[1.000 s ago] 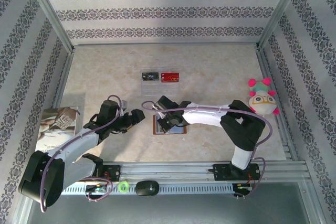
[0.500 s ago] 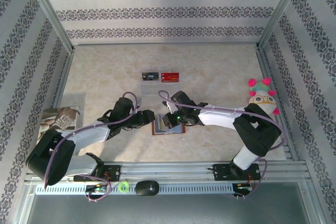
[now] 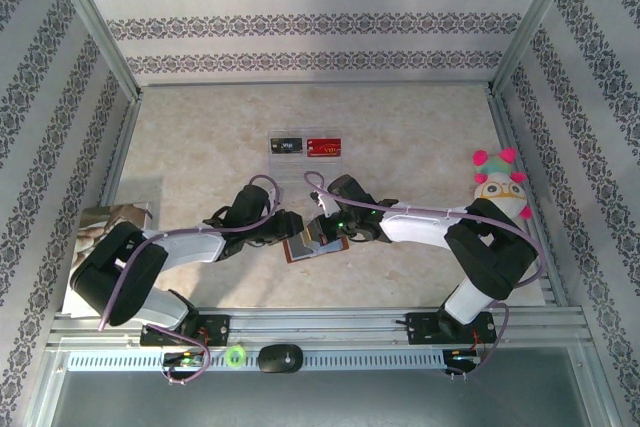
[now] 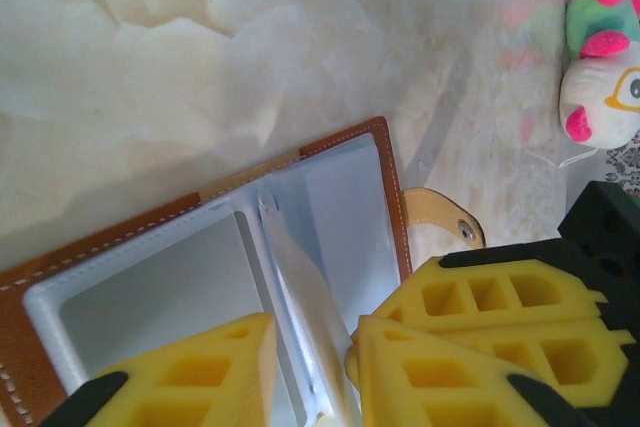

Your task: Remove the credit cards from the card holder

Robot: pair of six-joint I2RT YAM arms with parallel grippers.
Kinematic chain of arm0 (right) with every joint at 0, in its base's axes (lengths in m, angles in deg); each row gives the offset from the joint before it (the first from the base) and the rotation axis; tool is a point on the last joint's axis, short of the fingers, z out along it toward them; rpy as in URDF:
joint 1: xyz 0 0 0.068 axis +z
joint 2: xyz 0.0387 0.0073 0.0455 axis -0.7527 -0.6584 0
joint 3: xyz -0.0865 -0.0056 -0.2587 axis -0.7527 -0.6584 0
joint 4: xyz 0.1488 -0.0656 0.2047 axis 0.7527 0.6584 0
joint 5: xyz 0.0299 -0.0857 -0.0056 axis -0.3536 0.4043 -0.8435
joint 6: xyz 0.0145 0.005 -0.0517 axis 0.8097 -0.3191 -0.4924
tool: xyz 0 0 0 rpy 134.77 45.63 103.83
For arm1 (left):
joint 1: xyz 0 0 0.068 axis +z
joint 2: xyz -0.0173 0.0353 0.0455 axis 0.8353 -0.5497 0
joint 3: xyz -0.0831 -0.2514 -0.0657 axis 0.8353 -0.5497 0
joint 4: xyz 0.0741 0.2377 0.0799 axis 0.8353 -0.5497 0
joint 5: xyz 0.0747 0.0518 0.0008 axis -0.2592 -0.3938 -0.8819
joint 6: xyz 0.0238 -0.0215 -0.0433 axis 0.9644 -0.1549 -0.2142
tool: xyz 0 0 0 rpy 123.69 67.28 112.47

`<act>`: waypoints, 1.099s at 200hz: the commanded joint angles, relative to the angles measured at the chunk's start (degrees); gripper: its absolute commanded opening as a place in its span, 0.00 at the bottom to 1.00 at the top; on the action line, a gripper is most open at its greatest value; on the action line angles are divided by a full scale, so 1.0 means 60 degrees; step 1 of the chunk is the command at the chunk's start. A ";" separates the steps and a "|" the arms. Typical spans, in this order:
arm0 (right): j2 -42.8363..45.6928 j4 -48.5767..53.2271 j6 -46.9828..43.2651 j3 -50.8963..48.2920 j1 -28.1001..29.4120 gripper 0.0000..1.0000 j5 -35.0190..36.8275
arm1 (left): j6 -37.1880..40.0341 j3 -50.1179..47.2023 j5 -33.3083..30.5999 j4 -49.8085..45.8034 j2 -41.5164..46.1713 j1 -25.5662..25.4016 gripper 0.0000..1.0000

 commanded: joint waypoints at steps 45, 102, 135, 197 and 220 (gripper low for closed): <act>0.0385 0.0041 0.0233 -0.0137 -0.0015 0.26 0.0318 | -0.0093 0.0196 -0.0243 0.0180 -0.0040 -0.0192 0.00; 0.1222 0.2095 0.0329 -0.0112 -0.0184 0.31 0.2527 | 0.0010 0.0311 -0.0293 -0.0575 0.0432 -0.0086 0.00; 0.0731 0.3144 0.0234 0.0090 -0.0183 0.20 0.3196 | 0.0080 0.0431 -0.0169 -0.1002 0.0612 0.0054 0.00; -0.0286 0.2957 0.0422 0.0146 0.0001 0.15 0.3210 | -0.0073 0.0803 0.0604 -0.0669 0.0279 0.0064 0.17; -0.0204 0.2469 0.0665 -0.0024 0.0013 0.15 0.3023 | -0.0081 0.1005 0.0692 -0.0611 0.0120 -0.0165 0.37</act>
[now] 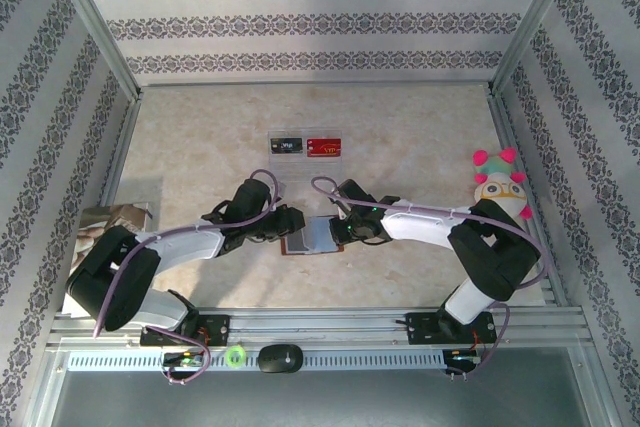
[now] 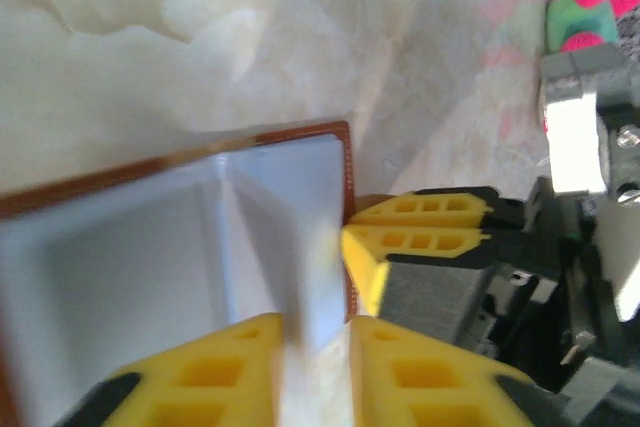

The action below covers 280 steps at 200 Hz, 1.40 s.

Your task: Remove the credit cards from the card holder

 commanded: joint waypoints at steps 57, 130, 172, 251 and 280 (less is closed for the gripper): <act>0.1054 -0.0547 0.0737 -0.0779 -0.0521 0.18 -0.0179 | -0.0357 0.1042 0.0718 0.1014 -0.1193 -0.0799 0.40; 0.3014 -0.0733 0.0104 -0.1171 -0.0942 0.25 -0.1221 | -0.0196 0.1003 0.0130 0.0812 -0.0858 -0.0817 0.48; 0.1447 -0.1046 -0.0293 -0.0085 -0.0132 0.17 -0.2069 | 0.0332 0.0737 -0.0155 -0.0210 0.0040 -0.0339 0.46; -0.0041 -0.1822 0.0838 -0.0540 -0.0403 0.07 -0.1606 | 0.0422 0.0691 0.0000 -0.0045 -0.1001 -0.0291 0.44; -0.0286 -0.2515 0.1300 -0.1042 -0.0367 0.05 -0.1579 | 0.0556 0.0777 -0.0166 -0.0528 -0.1204 -0.0308 0.42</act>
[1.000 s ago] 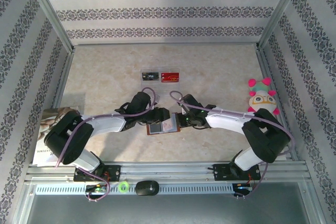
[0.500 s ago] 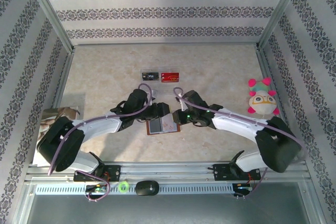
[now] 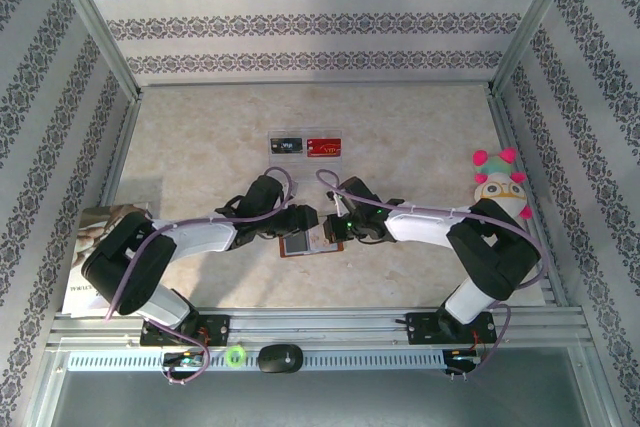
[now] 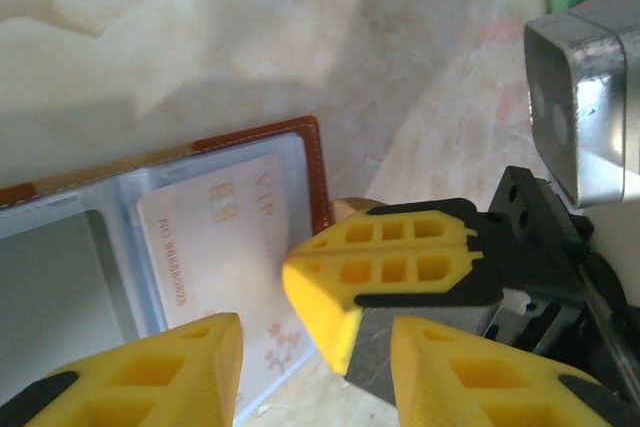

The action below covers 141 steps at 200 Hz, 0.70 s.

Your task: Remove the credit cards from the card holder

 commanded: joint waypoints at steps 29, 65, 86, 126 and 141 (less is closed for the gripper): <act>-0.0605 -0.1238 0.0977 -0.0613 0.0073 0.03 0.0131 | 0.0704 0.0293 -0.0585 -0.1518 -0.0143 0.0083 0.40; -0.0852 -0.1597 0.1271 -0.0766 0.0153 0.01 0.0180 | 0.0859 0.0361 -0.1126 -0.2155 0.0074 0.0083 0.36; -0.0826 -0.1556 0.1355 -0.0825 0.0235 0.00 0.0324 | 0.0866 0.0297 -0.1141 -0.2057 0.0020 0.0075 0.35; -0.0677 -0.1229 0.1466 -0.0911 0.0308 0.00 0.0606 | 0.0705 0.0251 -0.1060 -0.1547 -0.0282 0.0079 0.30; -0.0709 -0.1133 0.1514 -0.0913 0.0324 0.00 0.0526 | 0.0688 0.0318 -0.1046 -0.1409 -0.0360 0.0074 0.29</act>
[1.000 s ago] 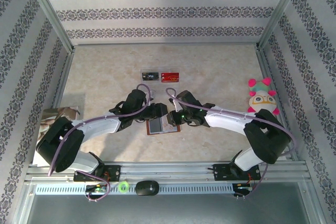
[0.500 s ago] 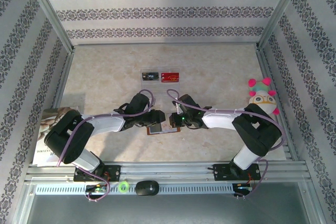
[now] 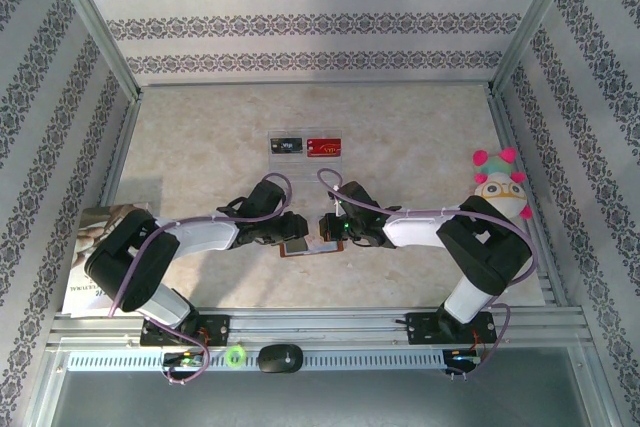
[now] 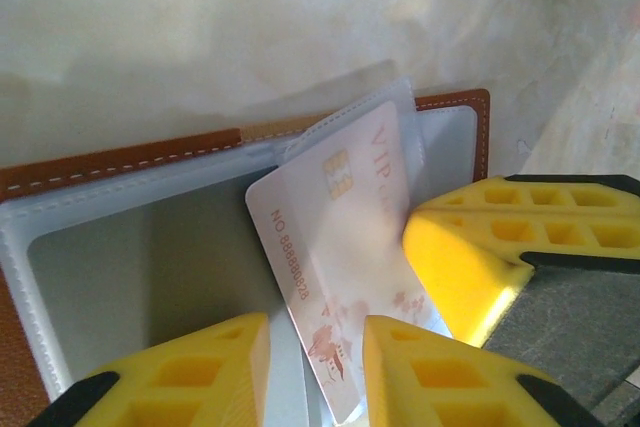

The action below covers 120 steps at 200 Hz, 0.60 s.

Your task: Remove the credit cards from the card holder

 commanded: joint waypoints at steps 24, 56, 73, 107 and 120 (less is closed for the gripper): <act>-0.0336 0.0817 0.0209 -0.0465 0.0213 0.00 0.0034 | 0.0118 0.0384 -0.0186 0.0232 -0.0317 0.0069 0.28; -0.0108 0.1056 0.0192 -0.0578 0.0118 0.00 -0.0288 | 0.0061 0.0430 -0.0208 0.0436 -0.0490 0.0063 0.28; 0.0094 0.1166 0.0278 -0.0825 -0.0084 0.00 -0.0186 | 0.0046 0.0443 -0.0233 0.0478 -0.0543 0.0069 0.27; 0.0296 0.1281 -0.0121 -0.0764 -0.0105 0.16 -0.0138 | 0.0067 0.0429 -0.0143 0.0511 -0.0542 0.0069 0.27; 0.0475 0.1296 -0.0394 -0.0603 -0.0023 0.21 -0.0277 | 0.0125 0.0457 -0.0091 0.0511 -0.0498 0.0062 0.28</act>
